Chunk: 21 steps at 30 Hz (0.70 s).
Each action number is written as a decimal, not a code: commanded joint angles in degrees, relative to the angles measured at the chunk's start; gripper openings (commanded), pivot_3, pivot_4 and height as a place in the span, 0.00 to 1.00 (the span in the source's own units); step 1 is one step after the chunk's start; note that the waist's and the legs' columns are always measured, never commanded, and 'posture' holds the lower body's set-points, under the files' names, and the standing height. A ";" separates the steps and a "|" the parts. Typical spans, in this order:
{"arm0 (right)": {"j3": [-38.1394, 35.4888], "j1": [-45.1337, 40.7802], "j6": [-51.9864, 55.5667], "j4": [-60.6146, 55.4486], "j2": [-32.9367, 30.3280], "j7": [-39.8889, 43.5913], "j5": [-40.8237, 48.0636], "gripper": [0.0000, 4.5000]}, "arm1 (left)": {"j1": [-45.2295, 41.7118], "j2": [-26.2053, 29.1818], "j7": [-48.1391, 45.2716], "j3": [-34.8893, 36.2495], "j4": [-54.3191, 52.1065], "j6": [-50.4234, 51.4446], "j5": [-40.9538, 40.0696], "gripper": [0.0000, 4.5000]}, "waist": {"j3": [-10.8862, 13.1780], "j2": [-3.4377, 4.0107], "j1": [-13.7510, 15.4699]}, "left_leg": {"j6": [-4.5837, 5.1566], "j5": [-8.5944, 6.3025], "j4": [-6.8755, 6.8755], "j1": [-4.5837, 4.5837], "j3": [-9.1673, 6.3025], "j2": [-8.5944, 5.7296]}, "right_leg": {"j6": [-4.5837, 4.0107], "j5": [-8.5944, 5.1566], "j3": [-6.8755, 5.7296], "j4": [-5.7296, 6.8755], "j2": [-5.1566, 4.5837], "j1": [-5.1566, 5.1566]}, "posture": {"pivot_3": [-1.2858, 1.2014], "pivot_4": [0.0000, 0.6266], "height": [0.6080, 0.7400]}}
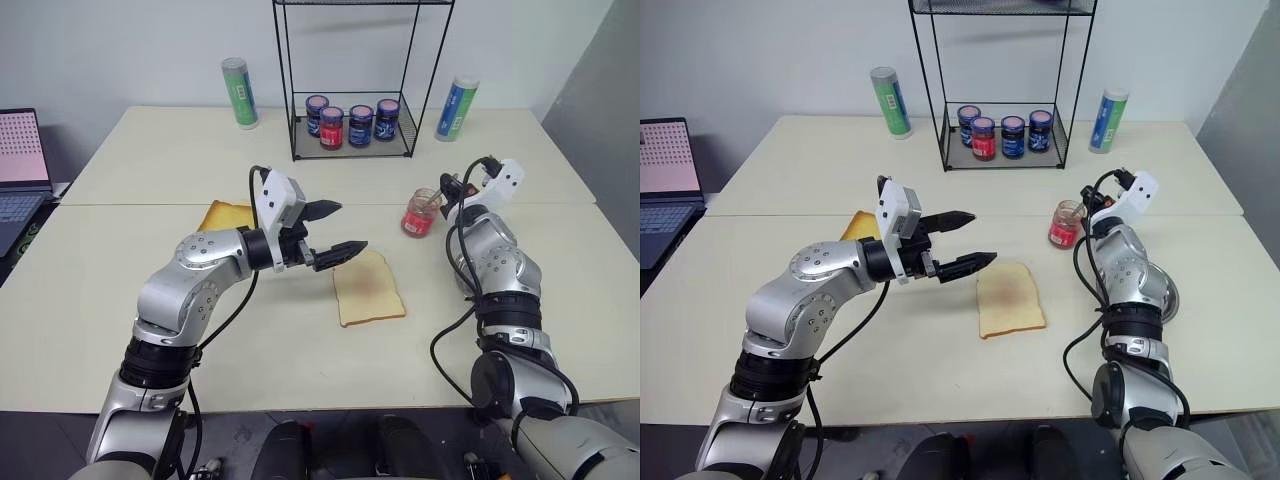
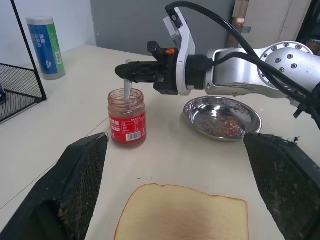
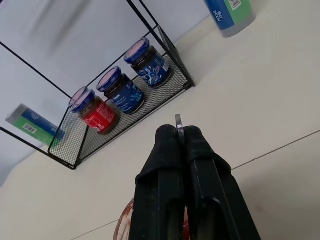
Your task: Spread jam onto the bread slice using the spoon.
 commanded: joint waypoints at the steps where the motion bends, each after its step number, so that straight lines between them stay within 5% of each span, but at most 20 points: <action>1: -1.08 -1.70 -0.04 -3.65 -0.34 -0.49 1.81 0.01 | -0.78 0.19 -0.04 1.22 -1.52 -0.82 -0.28 1.00 | 0.00 0.00 0.00 | 0.00 0.00 0.00 -0.01 0.00 0.00 | 0.00 0.00 -0.01 0.00 0.00 0.00 | 0.52 0.24 1.00; 21: -5.52 -2.09 -0.40 -5.22 0.12 -3.67 8.76 0.01 | -0.66 0.90 -1.04 1.11 -1.36 -0.90 -0.33 1.00 | 0.00 0.01 0.02 | 0.00 0.00 0.00 -0.03 0.00 -0.01 | 0.00 0.00 0.00 -0.01 0.00 -0.01 | 0.52 0.24 1.00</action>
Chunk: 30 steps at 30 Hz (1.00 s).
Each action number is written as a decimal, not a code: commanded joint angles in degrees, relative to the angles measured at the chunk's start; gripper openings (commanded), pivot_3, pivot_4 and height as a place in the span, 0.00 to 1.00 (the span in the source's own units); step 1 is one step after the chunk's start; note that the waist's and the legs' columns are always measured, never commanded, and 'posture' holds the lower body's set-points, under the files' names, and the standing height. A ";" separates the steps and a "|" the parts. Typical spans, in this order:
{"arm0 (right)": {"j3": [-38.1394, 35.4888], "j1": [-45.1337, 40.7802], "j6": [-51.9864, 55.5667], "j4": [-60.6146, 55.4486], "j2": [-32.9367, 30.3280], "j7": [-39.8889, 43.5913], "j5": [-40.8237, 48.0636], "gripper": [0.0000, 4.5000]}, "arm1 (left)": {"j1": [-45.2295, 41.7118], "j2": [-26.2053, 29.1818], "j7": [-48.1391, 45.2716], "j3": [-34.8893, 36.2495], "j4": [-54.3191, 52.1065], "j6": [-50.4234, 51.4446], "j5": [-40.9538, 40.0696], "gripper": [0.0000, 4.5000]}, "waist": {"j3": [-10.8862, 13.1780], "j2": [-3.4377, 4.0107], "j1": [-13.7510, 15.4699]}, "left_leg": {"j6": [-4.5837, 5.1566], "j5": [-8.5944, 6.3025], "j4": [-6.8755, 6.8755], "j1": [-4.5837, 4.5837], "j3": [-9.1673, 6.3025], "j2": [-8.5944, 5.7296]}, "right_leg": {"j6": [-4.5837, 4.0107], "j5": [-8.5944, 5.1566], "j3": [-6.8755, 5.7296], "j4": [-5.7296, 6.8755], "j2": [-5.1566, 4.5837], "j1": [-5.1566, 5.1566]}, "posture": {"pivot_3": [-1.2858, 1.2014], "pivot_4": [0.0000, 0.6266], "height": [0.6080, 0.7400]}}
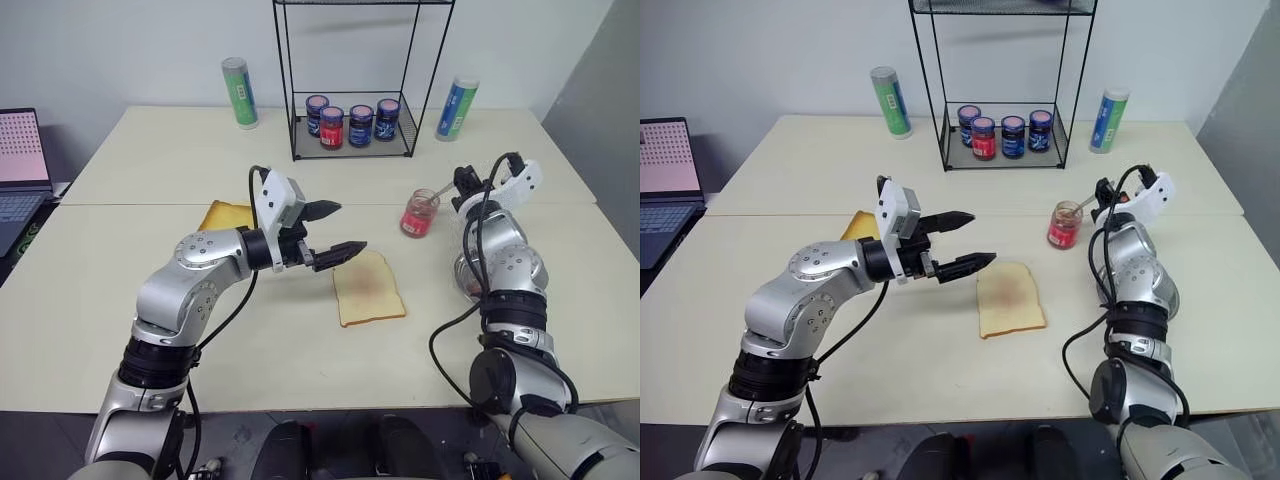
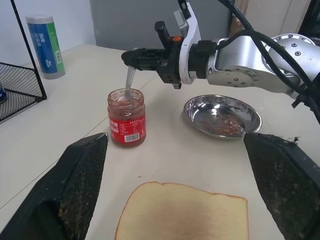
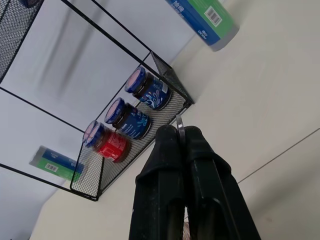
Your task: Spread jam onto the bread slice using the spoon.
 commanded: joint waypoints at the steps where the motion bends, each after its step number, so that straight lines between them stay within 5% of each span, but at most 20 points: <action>1: -0.23 -1.37 -0.70 -3.30 -0.52 0.27 1.24 0.01 | -0.69 0.45 -0.63 1.09 -1.33 -0.91 -0.31 1.00 | 0.00 0.00 0.00 | 0.00 0.00 0.00 0.00 0.00 0.00 | 0.00 0.00 0.00 0.00 0.00 0.00 | 0.52 0.24 1.00; 30: -5.25 -1.80 -0.97 -6.01 -0.22 -3.61 8.04 0.01 | -2.75 0.33 -2.28 0.59 0.52 -1.05 0.29 1.00 | 0.01 0.01 0.00 | 0.00 0.00 -0.01 -0.02 0.00 0.01 | 0.00 0.00 0.01 -0.01 0.00 -0.03 | 0.52 0.24 1.00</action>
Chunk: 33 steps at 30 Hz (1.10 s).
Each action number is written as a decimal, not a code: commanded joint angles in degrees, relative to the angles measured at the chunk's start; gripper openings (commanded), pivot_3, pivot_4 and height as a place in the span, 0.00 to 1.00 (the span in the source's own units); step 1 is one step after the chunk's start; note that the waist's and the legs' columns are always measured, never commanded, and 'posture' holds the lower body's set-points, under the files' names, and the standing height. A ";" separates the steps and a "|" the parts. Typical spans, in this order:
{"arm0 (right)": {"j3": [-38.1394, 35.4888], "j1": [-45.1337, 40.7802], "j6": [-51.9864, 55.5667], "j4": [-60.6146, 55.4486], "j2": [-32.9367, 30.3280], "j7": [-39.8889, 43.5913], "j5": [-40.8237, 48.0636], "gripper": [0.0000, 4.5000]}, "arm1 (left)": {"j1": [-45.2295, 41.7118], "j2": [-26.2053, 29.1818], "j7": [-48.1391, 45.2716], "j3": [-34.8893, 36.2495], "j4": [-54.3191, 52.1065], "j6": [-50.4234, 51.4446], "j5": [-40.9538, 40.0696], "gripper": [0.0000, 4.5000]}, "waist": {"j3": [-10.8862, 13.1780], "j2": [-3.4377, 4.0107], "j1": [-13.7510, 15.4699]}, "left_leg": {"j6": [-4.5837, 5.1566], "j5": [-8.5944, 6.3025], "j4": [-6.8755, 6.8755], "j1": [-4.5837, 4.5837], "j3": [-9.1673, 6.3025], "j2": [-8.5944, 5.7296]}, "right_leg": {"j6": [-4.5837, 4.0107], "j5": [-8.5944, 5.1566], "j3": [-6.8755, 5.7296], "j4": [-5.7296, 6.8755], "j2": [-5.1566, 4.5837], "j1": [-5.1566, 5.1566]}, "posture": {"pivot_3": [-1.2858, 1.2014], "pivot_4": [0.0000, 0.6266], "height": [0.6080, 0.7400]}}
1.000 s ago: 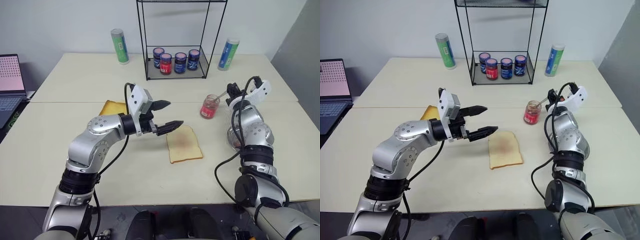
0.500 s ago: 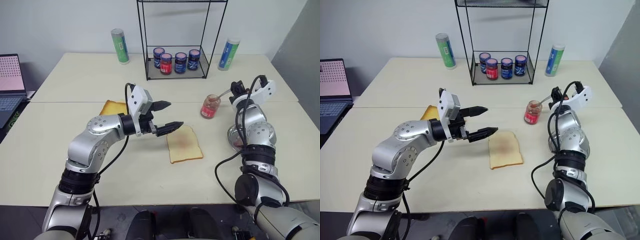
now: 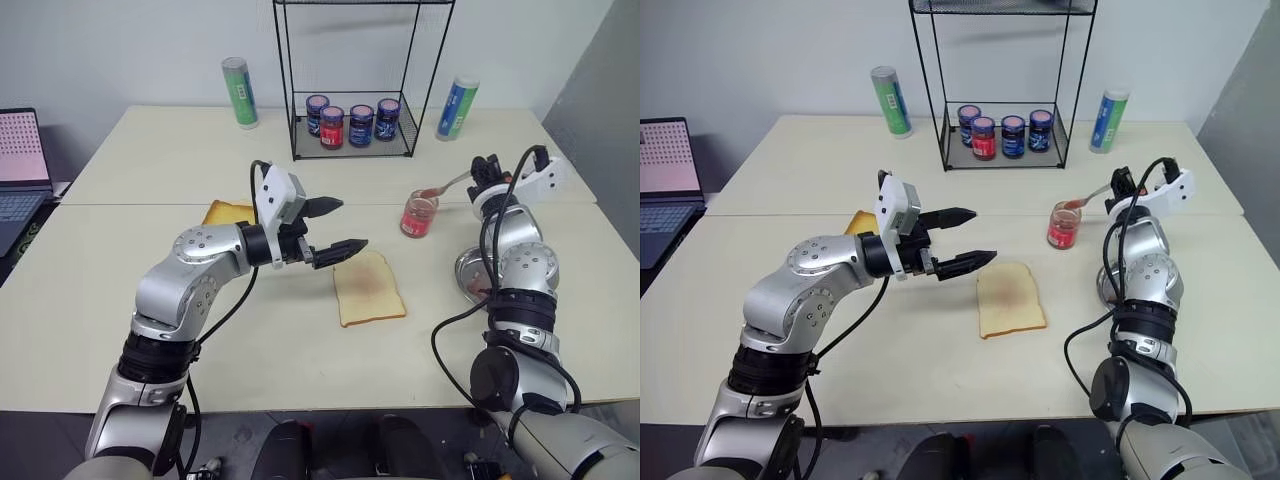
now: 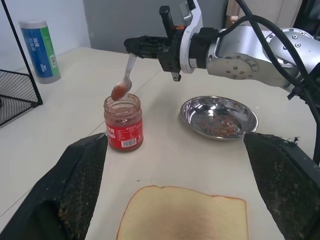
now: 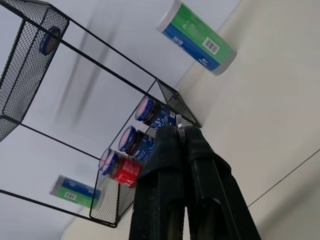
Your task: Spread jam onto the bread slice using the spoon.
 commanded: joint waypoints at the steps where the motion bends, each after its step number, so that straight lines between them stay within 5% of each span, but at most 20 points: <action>1: -1.93 -1.71 -0.85 -3.00 -0.17 -0.98 3.48 0.01 | -1.15 0.18 -0.41 0.73 -0.63 -0.99 -0.01 1.00 | 0.00 0.00 0.01 | 0.00 0.00 0.00 0.00 0.00 0.00 | 0.00 0.00 0.00 0.00 0.00 0.00 | 0.52 0.24 1.00; 11: -2.67 -0.53 7.26 -13.17 1.63 -3.44 17.25 0.01 | -2.42 3.10 -5.80 2.83 -1.96 -0.27 -3.43 1.00 | 0.03 0.04 -0.10 | 0.00 0.00 -0.02 -0.05 -0.01 0.02 | 0.00 0.00 -0.01 0.01 0.00 -0.06 | 0.52 0.24 1.00; 21: 6.72 8.46 20.41 -32.73 2.41 -10.48 28.90 0.01 | 3.10 9.71 -8.55 7.00 -8.25 3.88 -9.18 1.00 | 0.04 0.06 -0.22 | 0.01 -0.01 -0.06 -0.10 0.00 0.04 | -0.01 -0.01 0.01 -0.03 -0.01 -0.11 | 0.52 0.24 1.00; 33: 24.88 23.24 24.56 -44.59 -2.65 -4.91 19.25 0.01 | 23.68 15.19 -4.54 10.56 -18.88 2.78 -7.20 1.00 | 0.09 0.00 0.17 | 0.01 -0.01 -0.07 -0.11 0.00 0.05 | 0.00 -0.05 0.01 -0.03 -0.01 -0.16 | 0.52 0.24 1.00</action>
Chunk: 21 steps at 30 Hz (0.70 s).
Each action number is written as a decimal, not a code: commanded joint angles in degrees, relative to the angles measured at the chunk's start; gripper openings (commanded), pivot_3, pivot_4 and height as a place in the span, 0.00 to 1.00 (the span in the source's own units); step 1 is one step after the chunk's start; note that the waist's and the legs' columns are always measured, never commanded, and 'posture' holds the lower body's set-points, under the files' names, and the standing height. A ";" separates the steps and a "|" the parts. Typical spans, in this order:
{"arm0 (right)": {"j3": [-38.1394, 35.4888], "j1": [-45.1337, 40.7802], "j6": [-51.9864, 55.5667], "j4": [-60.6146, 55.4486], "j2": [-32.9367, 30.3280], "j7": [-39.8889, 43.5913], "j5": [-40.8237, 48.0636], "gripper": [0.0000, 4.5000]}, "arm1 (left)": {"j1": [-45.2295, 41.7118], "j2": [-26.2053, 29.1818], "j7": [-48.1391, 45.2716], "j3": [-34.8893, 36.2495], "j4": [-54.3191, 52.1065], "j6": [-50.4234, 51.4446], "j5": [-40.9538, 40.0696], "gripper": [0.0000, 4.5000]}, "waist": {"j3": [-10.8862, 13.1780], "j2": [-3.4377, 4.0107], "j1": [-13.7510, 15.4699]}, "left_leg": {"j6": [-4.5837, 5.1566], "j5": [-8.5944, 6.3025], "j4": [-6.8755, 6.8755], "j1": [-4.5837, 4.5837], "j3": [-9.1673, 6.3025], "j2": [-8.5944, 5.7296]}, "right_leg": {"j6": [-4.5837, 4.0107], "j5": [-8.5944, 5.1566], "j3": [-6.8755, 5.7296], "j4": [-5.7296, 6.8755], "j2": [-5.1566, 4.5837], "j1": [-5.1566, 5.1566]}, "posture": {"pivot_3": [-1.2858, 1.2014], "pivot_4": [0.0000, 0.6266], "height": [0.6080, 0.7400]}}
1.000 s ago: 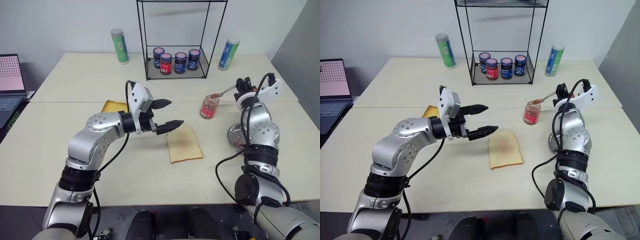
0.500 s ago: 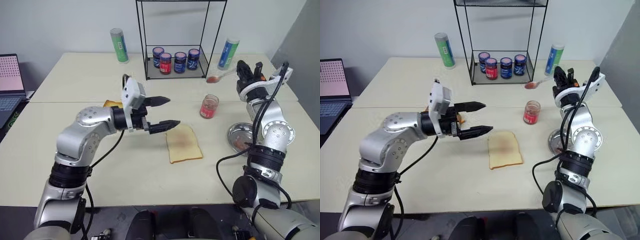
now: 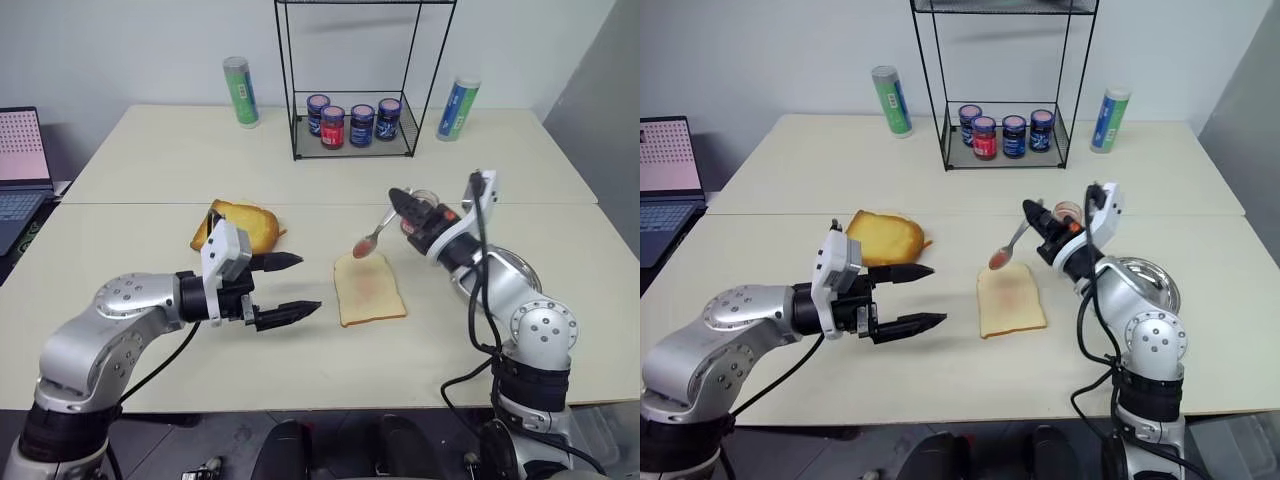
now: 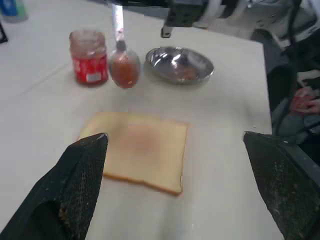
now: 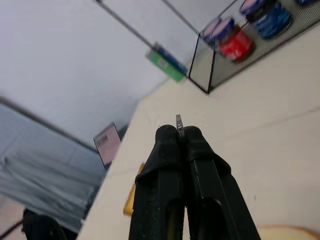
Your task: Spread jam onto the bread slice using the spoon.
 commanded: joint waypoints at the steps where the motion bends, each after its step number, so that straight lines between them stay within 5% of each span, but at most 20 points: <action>1: 5.35 2.39 -0.80 -2.80 -3.86 6.24 -7.15 0.01 | 4.28 0.78 1.57 -1.07 -3.12 -4.88 4.86 1.00 | 0.03 -0.07 0.26 | 0.00 0.00 0.02 -0.01 -0.02 -0.02 | 0.06 -0.03 -0.03 0.00 -0.01 0.01 | 0.52 0.24 1.00; 10: 13.54 4.36 -6.35 -2.46 -10.01 16.98 -22.58 0.01 | 6.29 -0.56 3.88 -1.86 -4.03 -6.91 6.54 1.00 | 0.08 -0.15 0.18 | 0.01 -0.01 0.00 0.00 0.00 0.01 | 0.11 -0.06 -0.02 -0.02 0.01 -0.02 | 0.52 0.24 1.00; 21: 12.39 1.63 -8.67 -1.10 -7.26 19.05 -27.93 0.01 | 4.76 -0.63 3.58 -2.28 -2.87 -7.26 6.23 1.00 | 0.08 -0.16 0.18 | 0.01 -0.01 0.00 0.00 0.00 0.00 | 0.09 -0.05 -0.02 -0.01 0.01 -0.02 | 0.52 0.24 1.00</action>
